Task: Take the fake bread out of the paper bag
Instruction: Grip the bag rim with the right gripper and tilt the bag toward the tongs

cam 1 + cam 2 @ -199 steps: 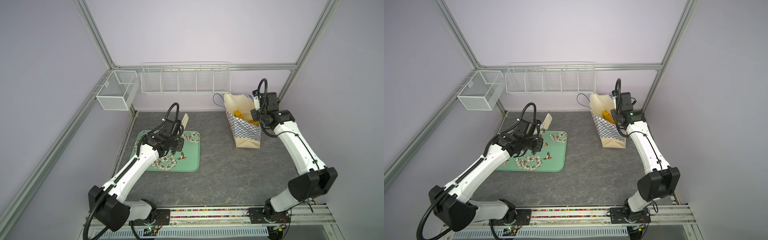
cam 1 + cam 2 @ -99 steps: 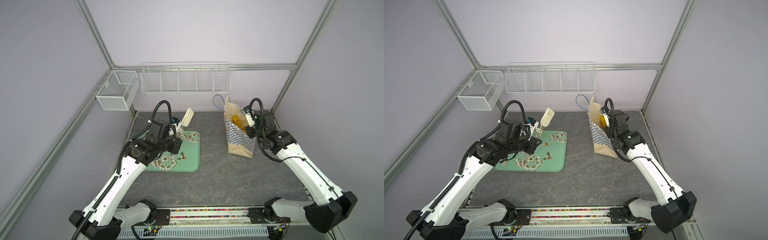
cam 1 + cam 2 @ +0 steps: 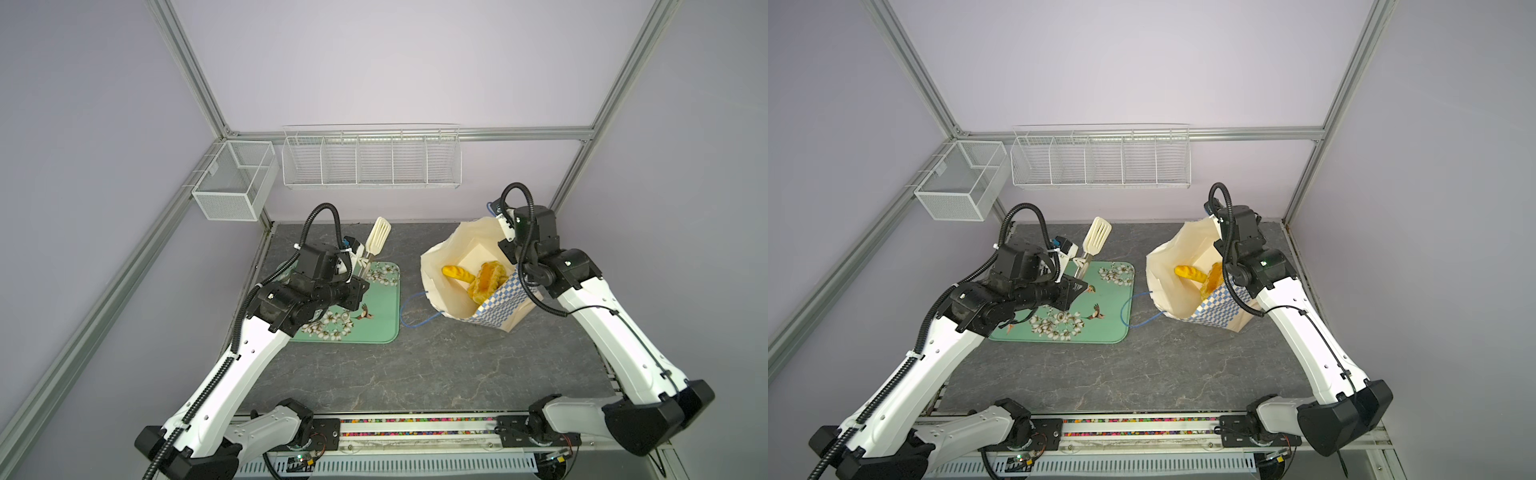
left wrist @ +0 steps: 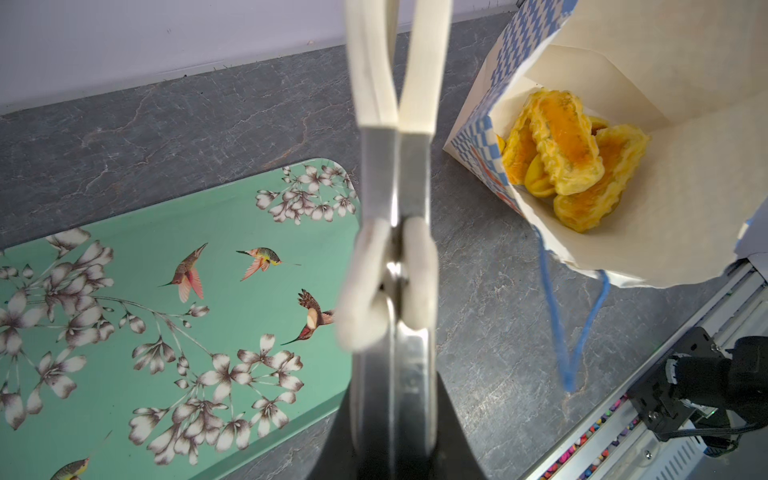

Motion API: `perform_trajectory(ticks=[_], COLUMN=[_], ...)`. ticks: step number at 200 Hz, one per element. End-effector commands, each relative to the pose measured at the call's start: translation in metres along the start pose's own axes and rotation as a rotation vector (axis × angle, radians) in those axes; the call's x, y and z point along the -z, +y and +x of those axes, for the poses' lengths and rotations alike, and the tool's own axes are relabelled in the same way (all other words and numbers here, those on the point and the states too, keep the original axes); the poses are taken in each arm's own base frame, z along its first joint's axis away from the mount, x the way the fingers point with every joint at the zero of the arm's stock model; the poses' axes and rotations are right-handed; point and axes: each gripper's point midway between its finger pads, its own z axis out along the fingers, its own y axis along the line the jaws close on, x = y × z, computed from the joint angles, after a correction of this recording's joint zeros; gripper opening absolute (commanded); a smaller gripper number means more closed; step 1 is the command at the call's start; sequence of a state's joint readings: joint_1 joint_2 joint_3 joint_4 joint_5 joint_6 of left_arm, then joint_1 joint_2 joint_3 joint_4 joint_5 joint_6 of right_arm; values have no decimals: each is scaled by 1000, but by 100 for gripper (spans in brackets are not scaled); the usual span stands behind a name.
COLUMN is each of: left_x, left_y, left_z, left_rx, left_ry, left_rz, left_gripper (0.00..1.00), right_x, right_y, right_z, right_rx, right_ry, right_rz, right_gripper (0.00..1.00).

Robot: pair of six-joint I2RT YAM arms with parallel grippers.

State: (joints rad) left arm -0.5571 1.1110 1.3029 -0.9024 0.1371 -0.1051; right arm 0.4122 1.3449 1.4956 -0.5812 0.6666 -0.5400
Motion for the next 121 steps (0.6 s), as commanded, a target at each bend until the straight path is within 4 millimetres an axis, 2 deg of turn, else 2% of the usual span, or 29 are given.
perform_trajectory(ticks=[1, 18, 40, 73, 121], left_x=[7, 8, 7, 4, 2], left_y=[-5, -6, -12, -39, -78], left_z=[-4, 2, 13, 30, 52], left_rx=[1, -8, -44, -169, -285], left_ry=[-33, -16, 42, 148, 265], left_rz=[22, 28, 49, 81, 148], left_gripper=[0, 0, 0, 0, 2], right_x=[0, 1, 10, 30, 58], right_y=[-25, -8, 31, 72, 94], right_z=[-34, -37, -31, -16, -11], right_rx=[43, 47, 51, 5, -81], right_ry=[-111, -149, -215, -298, -354], right_rz=[97, 31, -92, -215, -313], right_gripper=[7, 7, 7, 7, 7])
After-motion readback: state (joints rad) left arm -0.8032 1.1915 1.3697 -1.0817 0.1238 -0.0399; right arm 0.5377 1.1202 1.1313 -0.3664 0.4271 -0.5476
